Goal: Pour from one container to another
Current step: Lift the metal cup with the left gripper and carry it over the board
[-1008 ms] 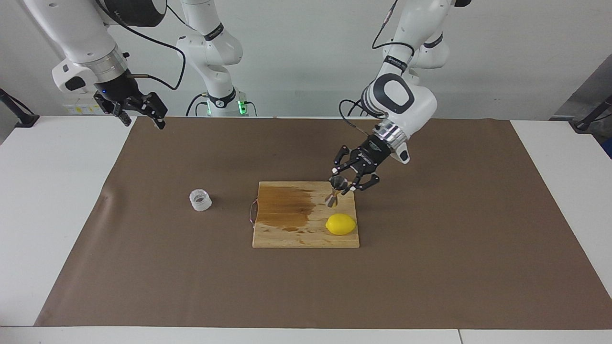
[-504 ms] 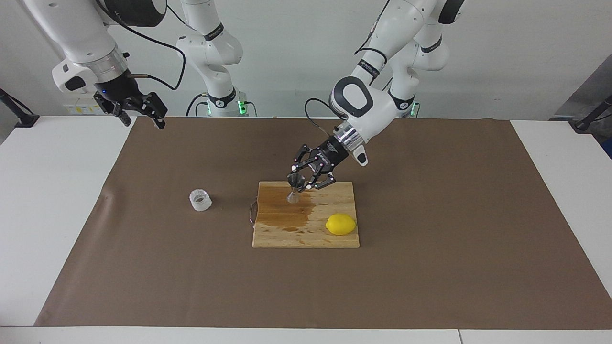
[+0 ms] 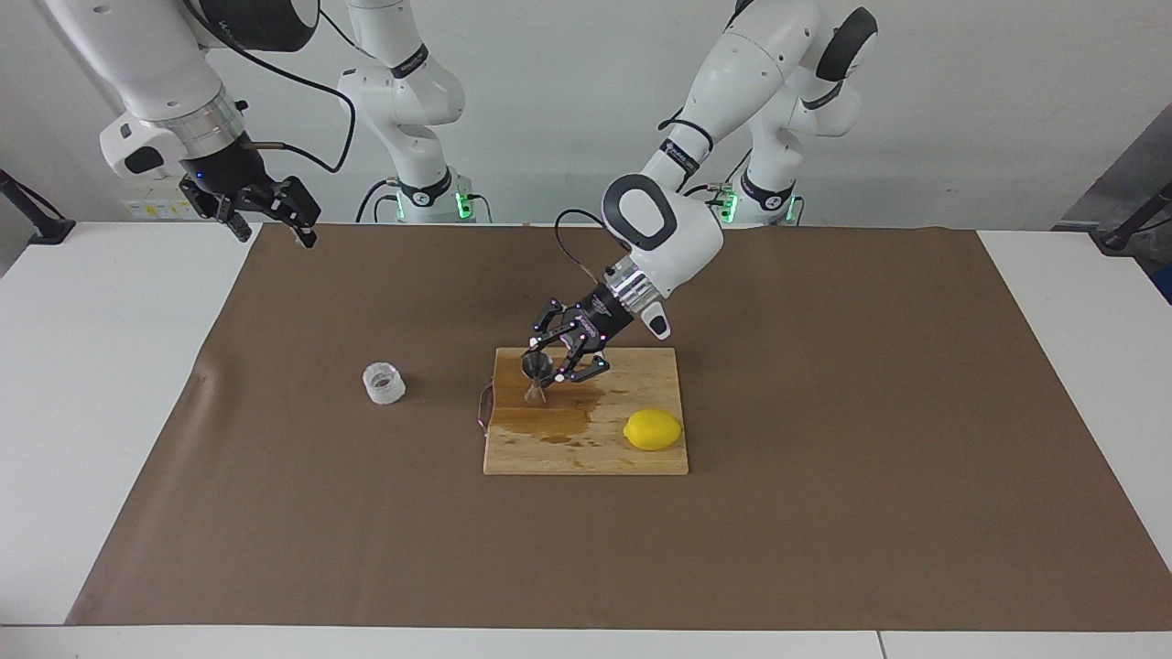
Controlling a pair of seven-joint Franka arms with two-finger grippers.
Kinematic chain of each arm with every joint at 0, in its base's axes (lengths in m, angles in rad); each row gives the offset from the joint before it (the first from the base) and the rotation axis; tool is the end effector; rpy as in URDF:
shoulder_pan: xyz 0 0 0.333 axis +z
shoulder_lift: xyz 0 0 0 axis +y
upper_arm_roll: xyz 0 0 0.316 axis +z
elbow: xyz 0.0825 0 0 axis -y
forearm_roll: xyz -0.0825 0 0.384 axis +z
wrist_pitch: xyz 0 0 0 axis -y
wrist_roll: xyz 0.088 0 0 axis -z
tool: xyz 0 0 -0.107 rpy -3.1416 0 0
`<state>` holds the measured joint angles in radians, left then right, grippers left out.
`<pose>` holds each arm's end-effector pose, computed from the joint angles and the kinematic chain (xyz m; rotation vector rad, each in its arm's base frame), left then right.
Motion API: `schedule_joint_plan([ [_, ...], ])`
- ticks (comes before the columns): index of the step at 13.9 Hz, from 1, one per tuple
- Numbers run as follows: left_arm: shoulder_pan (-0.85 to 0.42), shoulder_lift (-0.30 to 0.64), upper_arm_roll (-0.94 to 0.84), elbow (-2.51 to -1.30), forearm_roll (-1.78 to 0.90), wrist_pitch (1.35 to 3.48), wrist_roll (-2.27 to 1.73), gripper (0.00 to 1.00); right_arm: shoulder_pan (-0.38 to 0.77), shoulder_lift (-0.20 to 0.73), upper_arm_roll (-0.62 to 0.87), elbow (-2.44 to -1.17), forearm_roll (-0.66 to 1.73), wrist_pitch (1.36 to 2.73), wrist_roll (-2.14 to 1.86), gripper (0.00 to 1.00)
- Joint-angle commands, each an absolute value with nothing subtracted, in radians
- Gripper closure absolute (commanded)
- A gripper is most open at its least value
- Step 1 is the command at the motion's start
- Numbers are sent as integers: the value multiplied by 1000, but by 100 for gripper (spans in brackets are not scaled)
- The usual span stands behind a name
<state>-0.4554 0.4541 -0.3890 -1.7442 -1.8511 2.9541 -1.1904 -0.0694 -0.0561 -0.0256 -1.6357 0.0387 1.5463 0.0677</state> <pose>0.5036 -0.4306 0.3446 0.9520 1.9433 -0.7873 0.5317 -0.0468 0.6225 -3.0904 0.2514 0.0508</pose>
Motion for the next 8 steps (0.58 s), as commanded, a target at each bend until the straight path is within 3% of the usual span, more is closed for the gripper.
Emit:
schedule_joint_plan([
  [1,-485,483,-387,-1704,-1841,3006,-1184,100,-72,-69,-21,-1649,48,1540,84,0],
  [8,-492,492,-387,-1715,-1841,3027,-1186,97,-74,-69,-21,-1649,48,1540,84,0],
])
